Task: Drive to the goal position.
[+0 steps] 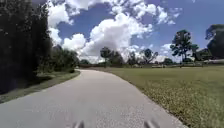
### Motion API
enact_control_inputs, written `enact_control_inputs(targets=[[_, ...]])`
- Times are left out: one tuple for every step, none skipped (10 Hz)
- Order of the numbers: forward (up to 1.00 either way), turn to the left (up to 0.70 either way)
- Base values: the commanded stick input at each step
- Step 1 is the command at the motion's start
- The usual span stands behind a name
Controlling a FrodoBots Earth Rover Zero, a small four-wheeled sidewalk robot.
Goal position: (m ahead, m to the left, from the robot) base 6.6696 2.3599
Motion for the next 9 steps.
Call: enact_control_inputs(targets=[[0.50, 0.00], [0.50, 0.00], [0.50, 0.00], [0.50, 0.00], [0.50, 0.00], [0.50, 0.00], [0.50, 0.00], [0.50, 0.00], [0.50, 0.00]])
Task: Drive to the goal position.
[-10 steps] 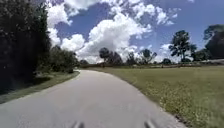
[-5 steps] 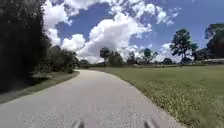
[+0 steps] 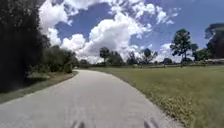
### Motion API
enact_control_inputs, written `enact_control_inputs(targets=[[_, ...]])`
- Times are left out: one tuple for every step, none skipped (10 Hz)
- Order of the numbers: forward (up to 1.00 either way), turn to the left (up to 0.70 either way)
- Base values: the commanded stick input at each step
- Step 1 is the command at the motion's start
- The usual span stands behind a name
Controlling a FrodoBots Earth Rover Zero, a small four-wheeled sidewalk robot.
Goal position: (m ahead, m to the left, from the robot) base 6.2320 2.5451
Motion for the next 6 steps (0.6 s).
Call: enact_control_inputs(targets=[[0.50, 0.00], [0.50, 0.00], [0.50, 0.00], [0.50, 0.00], [0.50, 0.00], [0.50, 0.18]])
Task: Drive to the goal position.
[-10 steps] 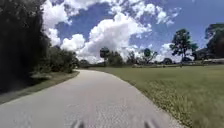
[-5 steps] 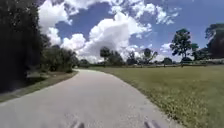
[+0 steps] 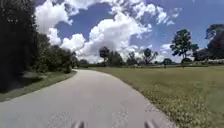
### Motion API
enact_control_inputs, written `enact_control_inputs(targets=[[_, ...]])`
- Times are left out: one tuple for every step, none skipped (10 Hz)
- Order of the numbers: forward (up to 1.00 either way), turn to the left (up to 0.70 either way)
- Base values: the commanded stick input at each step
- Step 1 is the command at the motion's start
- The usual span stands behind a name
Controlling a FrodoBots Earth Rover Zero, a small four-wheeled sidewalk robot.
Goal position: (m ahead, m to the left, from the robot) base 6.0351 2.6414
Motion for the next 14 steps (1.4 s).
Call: enact_control_inputs(targets=[[0.50, 0.25], [0.50, 0.25], [0.50, 0.25], [0.50, 0.25], [0.50, 0.25], [0.50, 0.25], [0.50, 0.25], [0.50, 0.25], [0.50, 0.25], [0.50, 0.25], [0.50, 0.16], [0.50, 0.00], [0.50, 0.00], [0.50, 0.00]])
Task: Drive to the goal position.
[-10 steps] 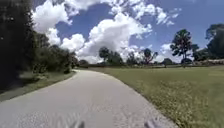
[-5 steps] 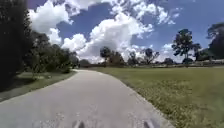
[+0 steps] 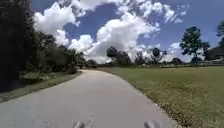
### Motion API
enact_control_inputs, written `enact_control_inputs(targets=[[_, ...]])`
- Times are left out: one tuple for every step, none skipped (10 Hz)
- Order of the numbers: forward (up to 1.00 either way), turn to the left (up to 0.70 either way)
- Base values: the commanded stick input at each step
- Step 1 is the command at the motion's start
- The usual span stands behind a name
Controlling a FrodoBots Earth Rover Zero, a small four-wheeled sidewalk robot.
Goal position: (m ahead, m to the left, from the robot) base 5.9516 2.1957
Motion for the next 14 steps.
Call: enact_control_inputs(targets=[[0.50, 0.00], [0.50, 0.00], [0.50, 0.00], [0.50, 0.00], [0.50, 0.00], [0.50, 0.00], [0.50, 0.00], [0.50, 0.00], [0.50, 0.00], [0.50, 0.00], [0.50, 0.00], [0.50, 0.00], [0.50, 0.00], [0.50, 0.01]])
